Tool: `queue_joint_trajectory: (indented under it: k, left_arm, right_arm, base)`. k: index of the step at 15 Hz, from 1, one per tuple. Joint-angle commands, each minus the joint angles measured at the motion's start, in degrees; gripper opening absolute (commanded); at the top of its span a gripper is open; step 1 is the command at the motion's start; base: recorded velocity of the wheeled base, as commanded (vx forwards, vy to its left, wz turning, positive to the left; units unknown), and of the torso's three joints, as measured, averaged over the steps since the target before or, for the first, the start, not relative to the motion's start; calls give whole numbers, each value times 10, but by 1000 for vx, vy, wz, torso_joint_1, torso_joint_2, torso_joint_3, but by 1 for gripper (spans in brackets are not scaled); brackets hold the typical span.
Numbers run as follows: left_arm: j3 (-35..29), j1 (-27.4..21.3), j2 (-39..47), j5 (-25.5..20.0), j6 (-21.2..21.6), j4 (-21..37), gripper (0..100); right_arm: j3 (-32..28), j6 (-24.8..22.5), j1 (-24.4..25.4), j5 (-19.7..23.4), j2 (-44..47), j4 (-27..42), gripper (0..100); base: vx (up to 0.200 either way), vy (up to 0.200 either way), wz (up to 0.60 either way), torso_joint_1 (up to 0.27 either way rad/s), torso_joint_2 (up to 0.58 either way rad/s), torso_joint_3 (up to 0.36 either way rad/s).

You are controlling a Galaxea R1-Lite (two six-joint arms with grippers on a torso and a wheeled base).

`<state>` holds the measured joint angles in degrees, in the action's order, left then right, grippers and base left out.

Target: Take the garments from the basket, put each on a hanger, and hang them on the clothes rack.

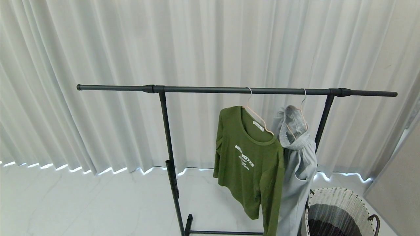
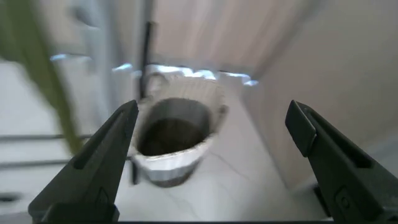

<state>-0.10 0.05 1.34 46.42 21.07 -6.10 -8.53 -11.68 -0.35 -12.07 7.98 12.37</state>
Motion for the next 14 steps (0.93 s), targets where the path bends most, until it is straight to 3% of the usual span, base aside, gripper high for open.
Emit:
queue_joint_trajectory:
  k: [1,3,4,6,9,14]
  left_arm:
    - [1,0,-13,1,-19,1,100]
    - [1,0,-13,-5,-33,2,100]
    - [1,0,-13,-32,-50,3,100]
    - [1,0,-13,-188,-110,11,100]
    - [1,0,-13,-390,-222,28,100]
    - [1,-4,-13,-406,-228,50,100]
  right_arm:
    - [12,3,4,-34,-80,5,100]
    - [13,44,4,-36,-80,5,100]
    - [19,75,4,-45,-80,0,100]
    - [85,76,4,-45,-80,-159,100]
    - [85,75,4,-42,-80,-176,100]
    - [85,75,4,36,-80,-161,100]
  base:
    - [0,0,0,0,0,0]
    - [0,0,0,0,0,0]
    - [0,0,0,0,0,0]
    - [0,0,0,0,0,0]
    - [0,0,0,0,0,0]
    - [0,0,0,0,0,0]
